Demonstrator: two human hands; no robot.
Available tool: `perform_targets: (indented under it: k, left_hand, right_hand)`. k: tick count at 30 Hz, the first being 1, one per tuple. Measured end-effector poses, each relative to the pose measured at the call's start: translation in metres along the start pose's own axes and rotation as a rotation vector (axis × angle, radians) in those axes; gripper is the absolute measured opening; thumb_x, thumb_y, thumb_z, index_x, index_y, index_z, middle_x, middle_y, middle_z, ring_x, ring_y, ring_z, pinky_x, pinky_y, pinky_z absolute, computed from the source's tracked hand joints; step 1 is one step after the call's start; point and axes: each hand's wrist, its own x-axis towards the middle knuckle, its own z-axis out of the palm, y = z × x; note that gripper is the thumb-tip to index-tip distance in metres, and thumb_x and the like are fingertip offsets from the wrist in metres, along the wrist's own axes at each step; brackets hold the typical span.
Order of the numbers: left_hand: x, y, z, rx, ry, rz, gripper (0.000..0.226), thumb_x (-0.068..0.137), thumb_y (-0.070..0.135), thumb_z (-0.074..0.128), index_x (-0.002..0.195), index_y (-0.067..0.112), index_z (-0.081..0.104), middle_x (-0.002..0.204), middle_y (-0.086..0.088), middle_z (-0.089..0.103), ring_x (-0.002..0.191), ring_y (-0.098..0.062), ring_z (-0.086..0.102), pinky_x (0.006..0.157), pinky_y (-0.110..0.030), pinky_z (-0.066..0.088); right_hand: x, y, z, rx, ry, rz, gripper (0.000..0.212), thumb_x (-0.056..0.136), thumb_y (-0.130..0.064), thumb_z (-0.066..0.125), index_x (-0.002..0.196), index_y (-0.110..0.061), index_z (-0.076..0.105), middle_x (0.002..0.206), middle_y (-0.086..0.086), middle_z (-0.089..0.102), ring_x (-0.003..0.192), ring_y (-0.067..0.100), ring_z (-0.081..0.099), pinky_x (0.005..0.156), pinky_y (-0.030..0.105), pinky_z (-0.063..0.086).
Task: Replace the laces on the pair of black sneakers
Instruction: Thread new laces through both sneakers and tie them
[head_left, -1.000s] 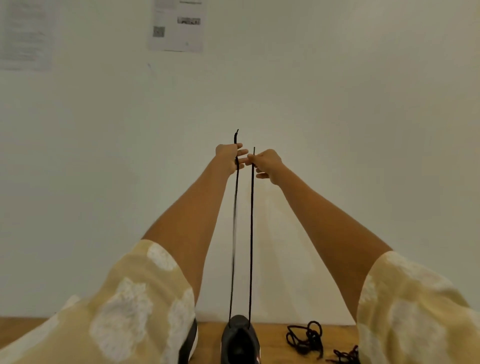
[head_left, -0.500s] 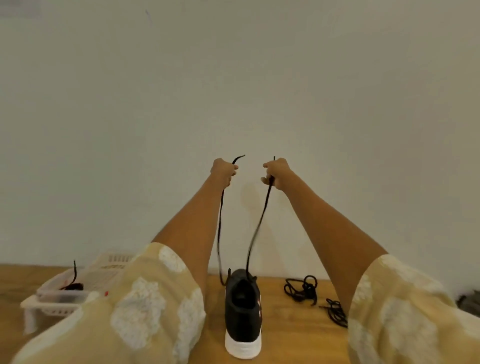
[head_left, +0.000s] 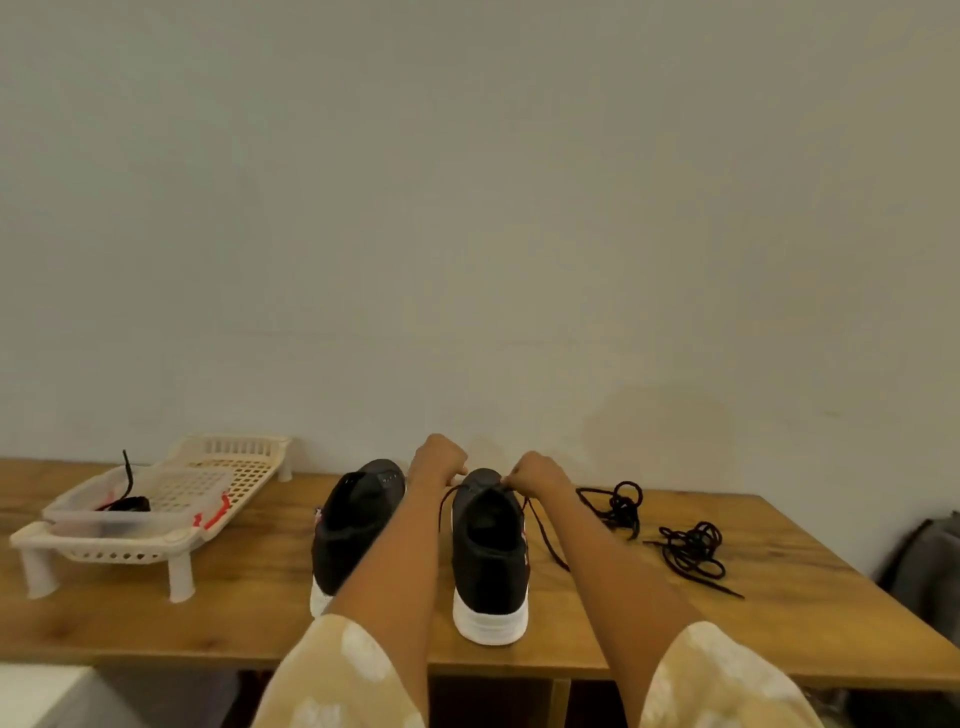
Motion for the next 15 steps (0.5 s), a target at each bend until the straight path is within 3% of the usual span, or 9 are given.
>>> perform_targets:
  k: [2,4,6,9,11,13,15]
  left_hand:
    - [0.001,-0.012,0.008,0.057,-0.04,0.021,0.017,0.085,0.002,0.053,0.088,0.007,0.069,0.088,-0.015,0.07,0.05,-0.02,0.046,0.06,-0.031,0.047]
    - [0.002,-0.017,0.014,0.087,-0.097,0.066,0.019,0.088,0.006,0.055,0.098,0.004,0.071,0.079,-0.012,0.063,0.052,-0.019,0.046,0.057,-0.028,0.046]
    - [0.003,-0.017,0.018,0.095,-0.148,0.108,0.022,0.092,0.013,0.054,0.105,0.003,0.068,0.088,-0.013,0.062,0.065,-0.022,0.052,0.06,-0.029,0.046]
    - [-0.001,-0.013,0.023,0.121,-0.232,0.13,0.026,0.095,0.028,0.052,0.11,0.009,0.062,0.104,-0.01,0.059,0.091,-0.025,0.056,0.074,-0.032,0.048]
    - [-0.001,-0.013,0.028,0.158,-0.233,0.131,0.028,0.093,0.03,0.051,0.109,0.011,0.063,0.11,-0.01,0.061,0.098,-0.027,0.057,0.082,-0.035,0.048]
    - [0.0,-0.014,0.031,0.145,-0.188,0.122,0.024,0.092,0.028,0.05,0.09,0.009,0.064,0.095,-0.011,0.063,0.086,-0.026,0.056,0.079,-0.035,0.047]
    - [0.003,-0.015,0.031,0.099,-0.144,0.094,0.03,0.091,0.024,0.048,0.064,0.012,0.048,0.07,-0.007,0.049,0.067,-0.022,0.044,0.068,-0.031,0.038]
  right_hand:
    - [0.0,0.005,0.01,0.015,-0.019,0.0,0.025,0.09,-0.028,0.06,0.081,-0.004,0.059,0.064,0.004,0.049,0.06,0.018,0.048,0.057,0.026,0.04]
    - [0.004,0.009,0.016,0.049,-0.005,0.002,0.025,0.088,-0.028,0.063,0.087,-0.003,0.068,0.072,0.007,0.059,0.064,0.019,0.053,0.06,0.027,0.044]
    - [0.006,0.011,0.017,0.058,0.035,0.007,0.024,0.086,-0.028,0.065,0.088,-0.005,0.071,0.08,0.01,0.066,0.068,0.02,0.056,0.062,0.029,0.046]
    - [0.004,0.013,0.017,-0.014,0.084,0.018,0.024,0.088,-0.024,0.06,0.069,-0.01,0.056,0.066,0.004,0.052,0.06,0.02,0.049,0.058,0.028,0.042]
    - [0.004,0.014,0.019,-0.089,0.098,0.021,0.03,0.092,-0.019,0.05,0.064,-0.013,0.042,0.072,0.005,0.049,0.06,0.02,0.045,0.057,0.028,0.038]
    - [0.001,0.013,0.017,-0.127,0.103,0.025,0.018,0.095,-0.017,0.044,0.082,-0.008,0.053,0.103,0.013,0.056,0.08,0.027,0.055,0.066,0.032,0.043]
    - [0.001,0.015,0.014,-0.1,0.115,0.04,0.023,0.097,-0.016,0.043,0.114,-0.005,0.054,0.128,0.015,0.048,0.104,0.031,0.057,0.08,0.036,0.046]
